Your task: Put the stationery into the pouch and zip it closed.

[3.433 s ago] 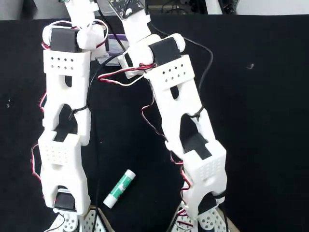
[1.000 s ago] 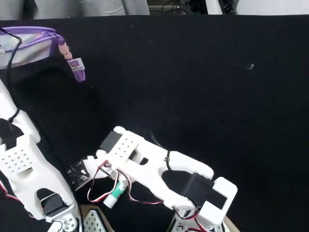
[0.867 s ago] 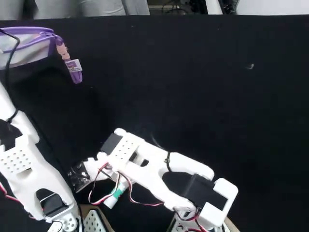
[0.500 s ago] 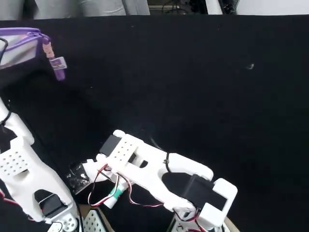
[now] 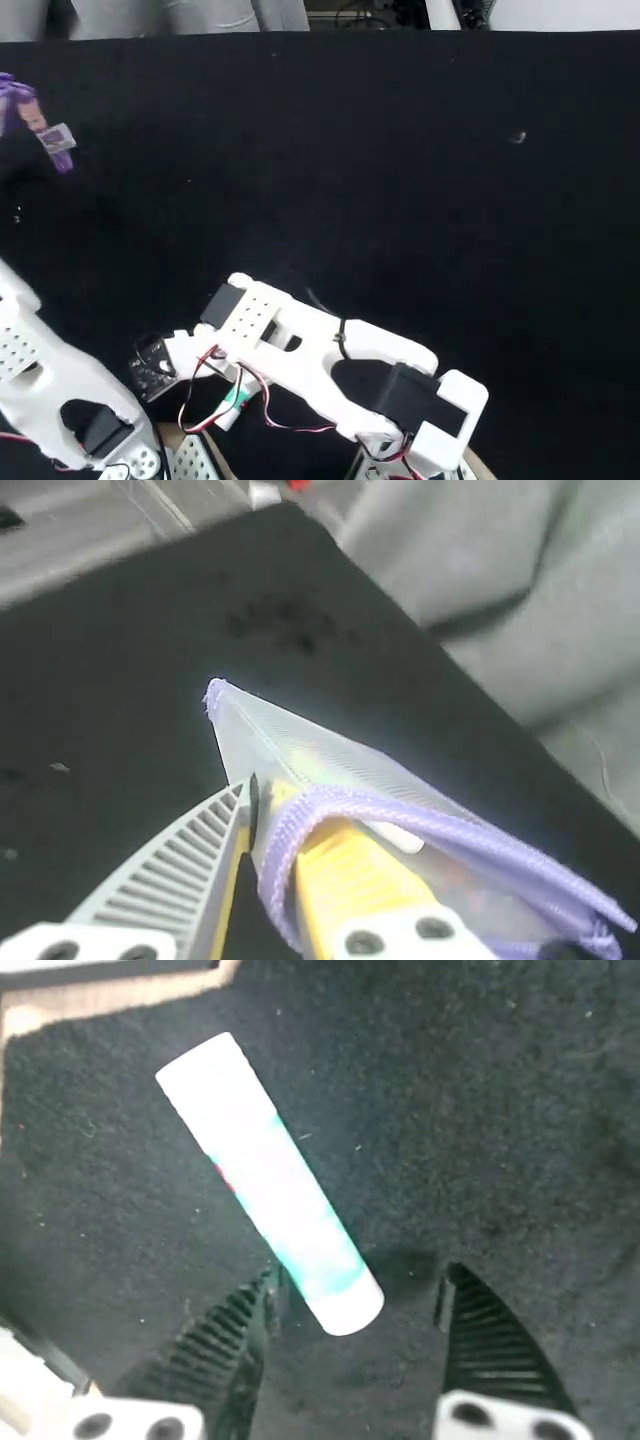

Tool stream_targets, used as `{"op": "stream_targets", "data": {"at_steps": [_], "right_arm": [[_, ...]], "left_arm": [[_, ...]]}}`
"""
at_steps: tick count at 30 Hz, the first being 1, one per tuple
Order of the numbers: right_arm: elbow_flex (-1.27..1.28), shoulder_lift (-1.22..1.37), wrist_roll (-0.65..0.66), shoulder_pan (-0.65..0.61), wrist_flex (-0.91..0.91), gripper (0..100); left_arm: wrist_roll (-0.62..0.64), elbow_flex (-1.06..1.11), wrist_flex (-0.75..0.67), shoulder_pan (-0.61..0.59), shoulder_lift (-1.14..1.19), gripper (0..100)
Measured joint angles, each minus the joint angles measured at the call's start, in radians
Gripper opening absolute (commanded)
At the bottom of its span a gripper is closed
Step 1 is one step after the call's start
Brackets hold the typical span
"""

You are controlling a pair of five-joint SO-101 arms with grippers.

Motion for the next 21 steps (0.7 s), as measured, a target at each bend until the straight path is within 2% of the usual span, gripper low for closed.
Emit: {"op": "stream_targets", "data": {"at_steps": [5, 13, 21], "right_arm": [[-0.043, 0.002, -0.018, 0.0, 0.0, 24.3], [-0.204, 0.002, -0.141, 0.041, -0.002, 24.3], [-0.218, 0.002, -0.153, 0.044, 0.014, 24.3]], "left_arm": [[0.0, -0.02, 0.0, -0.038, 0.0, 3], [0.0, -0.021, 0.0, -0.043, 0.0, 3], [-0.037, -0.021, 0.0, -0.107, 0.0, 3]]}}
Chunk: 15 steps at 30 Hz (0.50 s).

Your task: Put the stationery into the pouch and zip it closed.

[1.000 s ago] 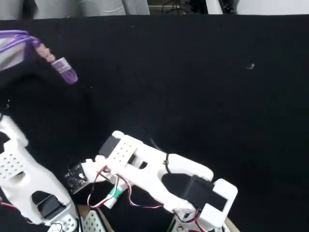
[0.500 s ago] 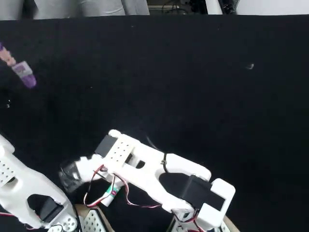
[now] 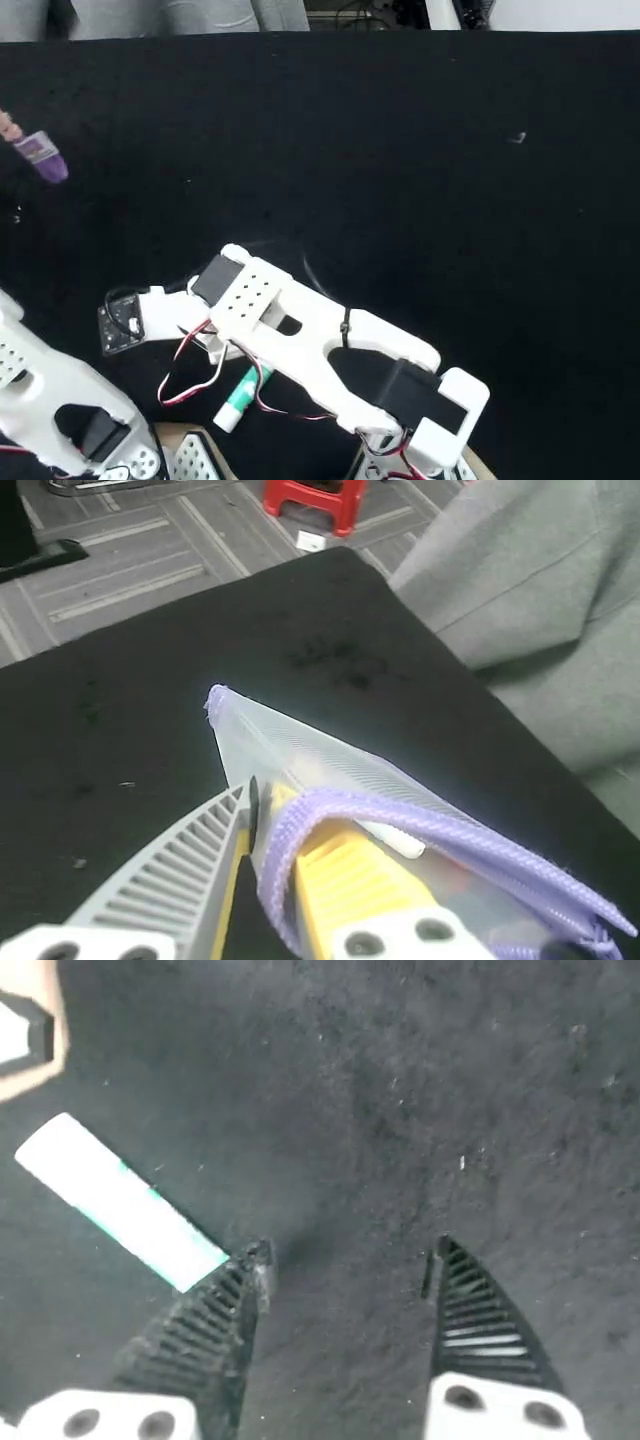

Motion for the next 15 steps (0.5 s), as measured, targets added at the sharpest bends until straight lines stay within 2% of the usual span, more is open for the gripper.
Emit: {"op": "stream_targets", "data": {"at_steps": [8, 15], "right_arm": [[0.006, 0.0, -0.005, 0.0, 0.061, 24.3], [0.127, 0.0, 0.034, -0.014, 0.061, 24.3]], "left_arm": [[-0.003, 0.0, 0.0, -0.157, 0.0, 3], [-0.003, 0.0, 0.034, -0.299, 0.0, 3]]}}
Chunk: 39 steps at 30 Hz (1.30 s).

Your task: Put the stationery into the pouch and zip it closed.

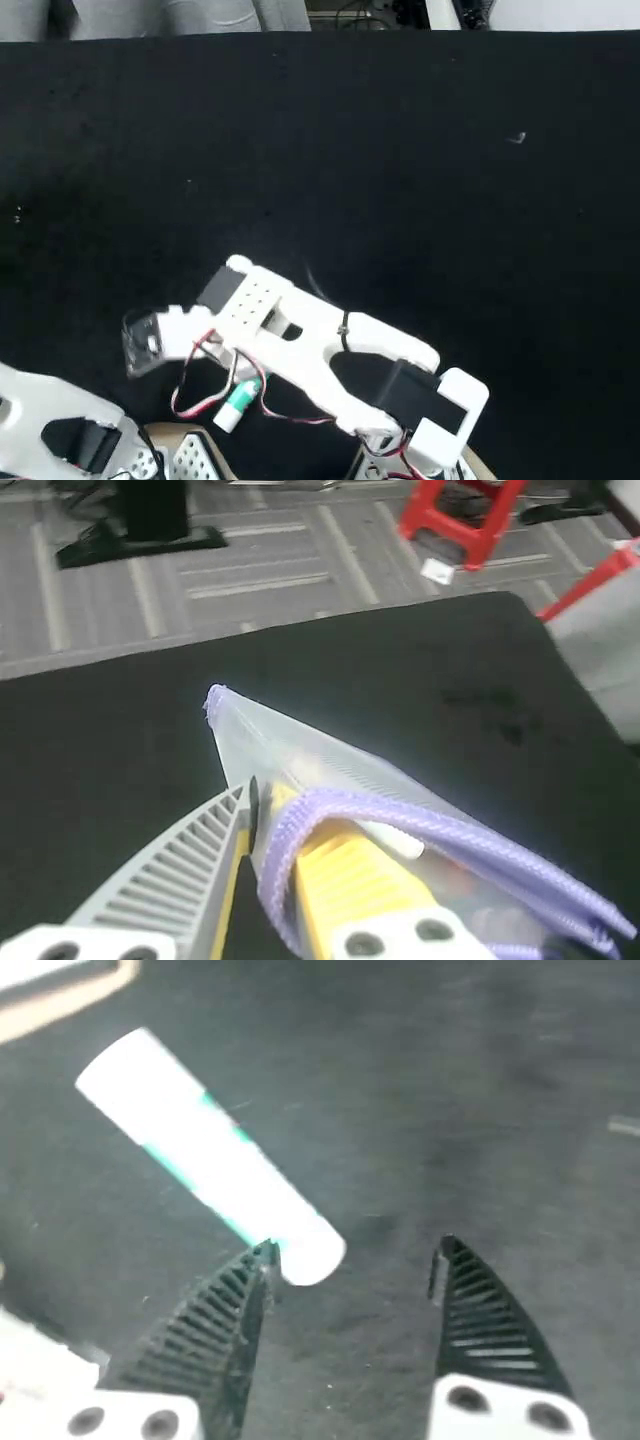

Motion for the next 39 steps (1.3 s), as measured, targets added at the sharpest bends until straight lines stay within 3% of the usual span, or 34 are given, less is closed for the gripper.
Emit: {"op": "stream_targets", "data": {"at_steps": [6, 23, 26, 31, 39], "right_arm": [[0.054, 0.0, 0.029, -0.02, -0.006, 24.3], [-0.06, 0.198, 0.031, -0.018, 0.064, 24.3], [-0.106, 0.239, 0.031, -0.018, 0.103, 19.0], [-0.172, 0.298, 0.031, -0.023, 0.143, 0.7], [-0.201, 0.347, -0.021, -0.037, 0.166, 1.1]], "left_arm": [[0.0, 0.006, 0.0, -0.086, 0.0, 3], [0.0, 0.026, 0.0, -0.083, 0.0, 3], [0.0, 0.026, 0.0, -0.084, 0.0, 3], [0.0, 0.026, 0.0, -0.052, 0.0, 3], [0.0, 0.026, 0.0, -0.009, 0.0, 3]]}}
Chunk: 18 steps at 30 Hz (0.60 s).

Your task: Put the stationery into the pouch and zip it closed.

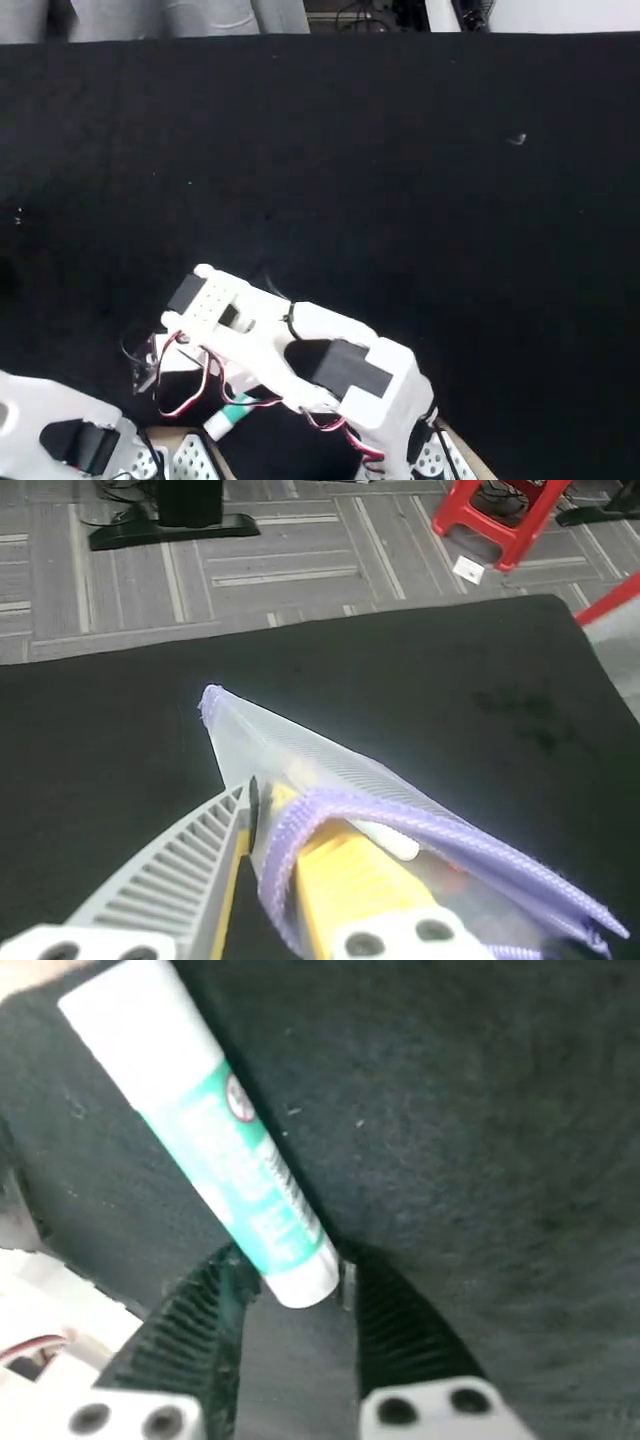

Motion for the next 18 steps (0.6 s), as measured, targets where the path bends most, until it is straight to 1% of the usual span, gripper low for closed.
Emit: {"op": "stream_targets", "data": {"at_steps": [4, 9, 14, 18], "right_arm": [[-0.046, 0.005, -0.041, -0.008, 0.064, 1.1], [-0.153, 0.002, -0.046, 0.012, 0.184, 1.1], [-0.196, -0.127, -0.048, 0.103, 0.222, 1.1], [-0.198, -0.293, -0.103, 0.207, 0.226, 1.1]], "left_arm": [[0.0, 0.0, 0.0, 0.049, 0.0, 3], [0.0, 0.0, 0.0, 0.107, 0.0, 3], [0.0, 0.049, 0.0, 0.161, -0.032, 3], [0.0, 0.15, 0.0, 0.219, -0.13, 3]]}}
